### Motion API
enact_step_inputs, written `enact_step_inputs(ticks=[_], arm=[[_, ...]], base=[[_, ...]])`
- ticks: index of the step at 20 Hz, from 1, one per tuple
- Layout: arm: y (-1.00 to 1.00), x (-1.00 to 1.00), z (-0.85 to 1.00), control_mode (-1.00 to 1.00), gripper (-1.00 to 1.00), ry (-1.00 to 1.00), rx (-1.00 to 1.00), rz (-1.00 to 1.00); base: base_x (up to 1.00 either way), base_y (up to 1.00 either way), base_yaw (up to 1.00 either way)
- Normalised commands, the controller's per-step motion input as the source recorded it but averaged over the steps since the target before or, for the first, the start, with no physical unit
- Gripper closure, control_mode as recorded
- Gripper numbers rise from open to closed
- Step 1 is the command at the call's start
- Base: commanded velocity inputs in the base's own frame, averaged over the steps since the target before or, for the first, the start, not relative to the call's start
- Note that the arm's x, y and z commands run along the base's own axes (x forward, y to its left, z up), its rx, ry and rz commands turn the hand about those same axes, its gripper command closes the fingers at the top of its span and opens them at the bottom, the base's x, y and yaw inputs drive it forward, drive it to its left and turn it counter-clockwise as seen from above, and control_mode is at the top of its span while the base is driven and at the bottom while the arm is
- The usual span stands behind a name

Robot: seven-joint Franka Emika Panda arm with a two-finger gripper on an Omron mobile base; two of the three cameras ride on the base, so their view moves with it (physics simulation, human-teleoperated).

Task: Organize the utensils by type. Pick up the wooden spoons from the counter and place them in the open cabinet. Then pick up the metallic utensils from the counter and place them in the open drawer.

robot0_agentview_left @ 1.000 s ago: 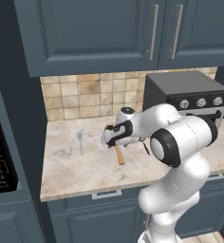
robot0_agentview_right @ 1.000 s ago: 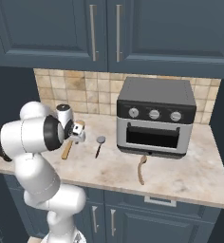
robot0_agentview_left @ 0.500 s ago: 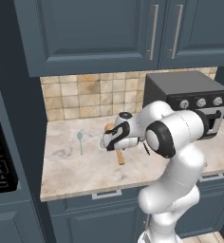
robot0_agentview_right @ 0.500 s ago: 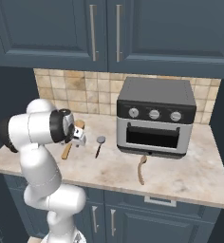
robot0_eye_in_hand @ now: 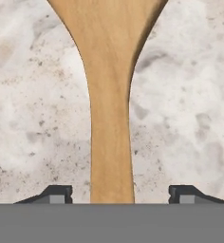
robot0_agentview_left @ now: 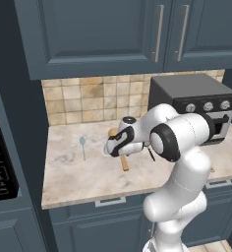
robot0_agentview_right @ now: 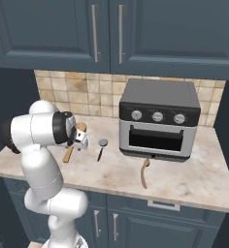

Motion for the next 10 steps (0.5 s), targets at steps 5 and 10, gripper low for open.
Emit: enact_step_inputs(ticks=[5, 10], arm=[[0.00, -0.20, -0.14, -1.00, 1.00, 0.01, -0.01, -0.09], [-0.02, -0.27, -0.01, -1.00, 1.00, 0.04, 0.00, -0.02]], base=[[0.00, 0.00, 0.00], [0.00, 0.00, 0.00]])
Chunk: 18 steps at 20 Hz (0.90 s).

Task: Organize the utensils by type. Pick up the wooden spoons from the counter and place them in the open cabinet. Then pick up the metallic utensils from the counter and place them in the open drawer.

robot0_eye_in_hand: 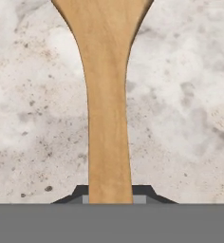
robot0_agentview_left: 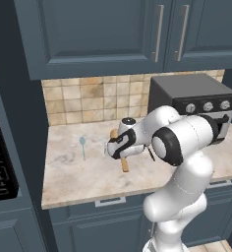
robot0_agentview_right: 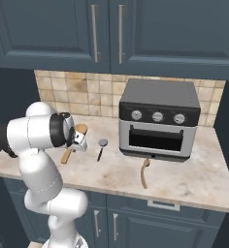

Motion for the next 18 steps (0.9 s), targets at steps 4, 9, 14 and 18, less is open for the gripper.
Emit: enact_step_inputs(ticks=[4, 9, 14, 18], arm=[[-0.01, -0.30, 0.23, -1.00, 1.00, 0.01, 0.00, 0.01], [-0.09, -0.37, 0.39, -1.00, 1.00, 0.03, 0.00, 0.08], [-0.07, -0.54, 0.40, -1.00, 1.00, 0.00, -0.03, 0.18], [-0.02, -0.54, 0.37, -1.00, 1.00, 0.00, -0.11, 0.28]], base=[[0.00, 0.00, 0.00], [0.00, 0.00, 0.00], [0.00, 0.00, 0.00], [0.00, 0.00, 0.00]])
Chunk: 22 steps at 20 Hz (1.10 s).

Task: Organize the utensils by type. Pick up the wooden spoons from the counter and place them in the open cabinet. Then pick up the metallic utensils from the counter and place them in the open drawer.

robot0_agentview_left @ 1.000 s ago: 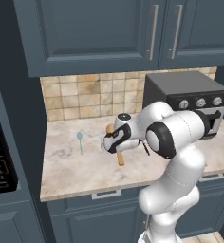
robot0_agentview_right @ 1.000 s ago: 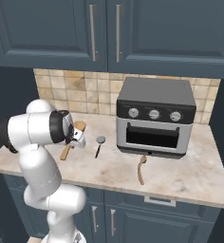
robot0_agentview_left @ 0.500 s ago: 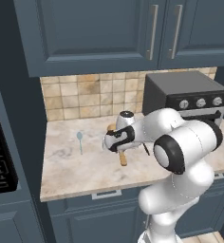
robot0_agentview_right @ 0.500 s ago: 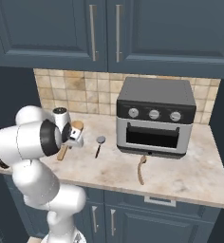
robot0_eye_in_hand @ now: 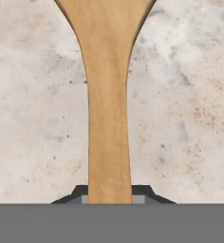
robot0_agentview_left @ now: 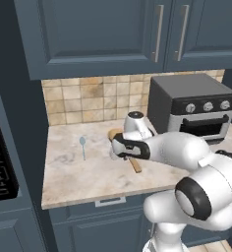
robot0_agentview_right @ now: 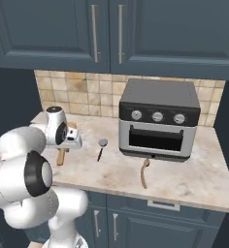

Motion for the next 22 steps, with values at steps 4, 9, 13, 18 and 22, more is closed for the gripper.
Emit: enact_step_inputs(ticks=[4, 9, 13, 18, 22], arm=[[-0.07, -0.31, 0.42, -1.00, 1.00, 0.00, -0.08, 0.34], [-0.12, -0.18, 0.45, -1.00, 1.00, 0.00, -0.06, 0.42], [-0.19, -0.30, 0.35, -1.00, 1.00, 0.00, -0.07, 0.42], [-0.29, -0.38, 0.23, -1.00, 1.00, 0.00, -0.07, 0.25], [-0.31, -0.18, 0.25, -1.00, 1.00, 0.00, -0.05, 0.15]], base=[[0.00, 0.00, 0.00], [0.00, 0.00, 0.00], [0.00, 0.00, 0.00], [0.00, 0.00, 0.00], [0.00, 0.00, 0.00]])
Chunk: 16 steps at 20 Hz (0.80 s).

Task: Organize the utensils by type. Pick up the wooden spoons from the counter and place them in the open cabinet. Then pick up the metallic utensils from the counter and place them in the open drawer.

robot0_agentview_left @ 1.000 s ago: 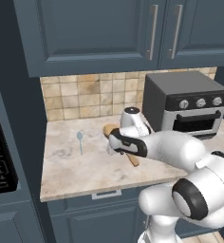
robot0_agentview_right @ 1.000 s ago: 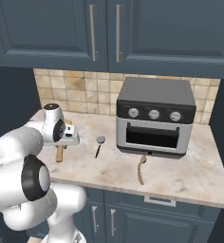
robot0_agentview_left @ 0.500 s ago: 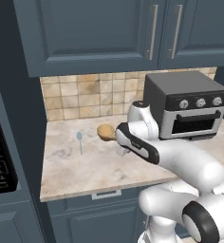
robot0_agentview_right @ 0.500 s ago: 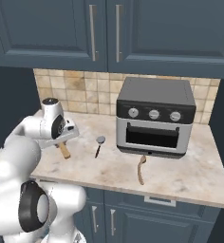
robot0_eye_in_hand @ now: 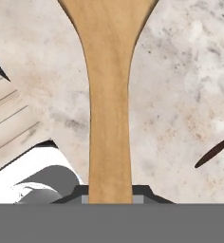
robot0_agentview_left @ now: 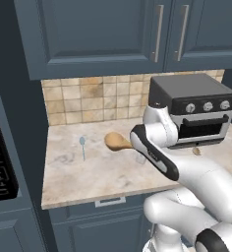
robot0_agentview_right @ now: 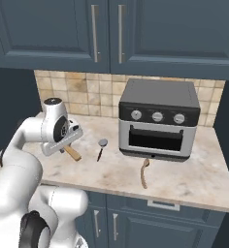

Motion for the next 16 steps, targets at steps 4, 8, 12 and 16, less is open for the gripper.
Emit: enact_step_inputs(ticks=[4, 8, 12, 16], arm=[[-0.21, -0.07, 0.19, -1.00, 1.00, 0.00, -0.07, 0.12], [-0.24, -0.04, 0.14, -1.00, 1.00, 0.00, 0.00, 0.07], [-0.16, -0.15, 0.12, -1.00, 1.00, 0.00, 0.00, 0.02], [-0.07, -0.10, 0.01, -1.00, 1.00, 0.00, 0.00, 0.00]], base=[[0.00, 0.00, 0.00], [0.00, 0.00, 0.00], [0.00, 0.00, 0.00], [0.00, 0.00, 0.00]])
